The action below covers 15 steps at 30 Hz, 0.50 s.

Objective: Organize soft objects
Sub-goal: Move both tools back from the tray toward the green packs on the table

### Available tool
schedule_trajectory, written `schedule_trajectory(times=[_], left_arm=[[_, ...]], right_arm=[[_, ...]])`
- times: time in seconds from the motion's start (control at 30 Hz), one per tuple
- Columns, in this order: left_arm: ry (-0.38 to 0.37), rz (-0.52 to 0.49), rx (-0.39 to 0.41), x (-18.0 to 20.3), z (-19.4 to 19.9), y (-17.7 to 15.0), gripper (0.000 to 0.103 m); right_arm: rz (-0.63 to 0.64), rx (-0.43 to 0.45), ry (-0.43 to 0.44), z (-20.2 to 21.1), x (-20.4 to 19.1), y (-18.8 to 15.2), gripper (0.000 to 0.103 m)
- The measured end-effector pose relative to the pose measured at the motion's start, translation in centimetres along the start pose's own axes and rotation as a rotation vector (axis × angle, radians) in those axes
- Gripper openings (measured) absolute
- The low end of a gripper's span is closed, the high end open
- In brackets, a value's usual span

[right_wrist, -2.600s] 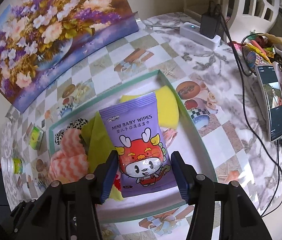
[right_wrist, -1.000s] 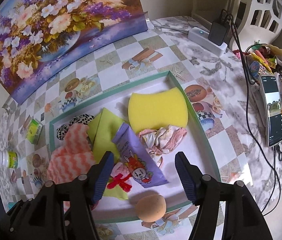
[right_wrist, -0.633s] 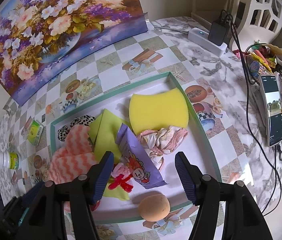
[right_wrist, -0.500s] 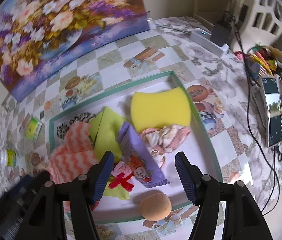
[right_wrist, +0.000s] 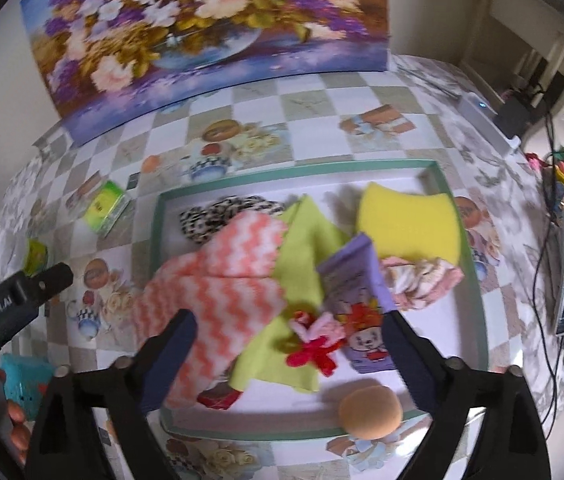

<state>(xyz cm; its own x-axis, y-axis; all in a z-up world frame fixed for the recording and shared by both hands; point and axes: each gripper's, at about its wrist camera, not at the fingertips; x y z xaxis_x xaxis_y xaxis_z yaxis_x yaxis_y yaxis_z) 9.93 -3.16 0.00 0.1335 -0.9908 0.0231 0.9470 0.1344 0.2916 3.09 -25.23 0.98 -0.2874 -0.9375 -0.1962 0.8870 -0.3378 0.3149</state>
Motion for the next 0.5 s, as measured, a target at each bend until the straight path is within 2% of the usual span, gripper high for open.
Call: schedule_trajectory(times=[0.13, 0.23, 0.5], left_arm=[[0.018, 0.016, -0.005, -1.0, -0.2, 0.0, 0.085], [0.002, 0.024, -0.005, -1.6, 0.1, -0.2, 0.085], [-0.014, 0.028, 0.008, -3.5, 1.5, -2.7, 0.085]], right_arm=[[0.023, -0.003, -0.008, -0.2, -1.0, -0.1, 0.101], [0.036, 0.002, -0.004, 0.0, -1.7, -0.5, 0.101], [0.062, 0.018, 0.034, 1.4, -3.3, -2.9, 0.101]])
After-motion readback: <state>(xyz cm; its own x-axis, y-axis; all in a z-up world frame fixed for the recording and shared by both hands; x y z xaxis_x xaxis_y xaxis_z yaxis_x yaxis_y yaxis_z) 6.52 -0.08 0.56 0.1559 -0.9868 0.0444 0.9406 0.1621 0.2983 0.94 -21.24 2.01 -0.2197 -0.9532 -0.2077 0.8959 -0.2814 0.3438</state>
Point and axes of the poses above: each gripper's, at about its wrist camera, not at the fingertips, and z roughly against the way its jaws point, x to its right, y to its top, and after that the axes turned 8 degrees about y, right-handed
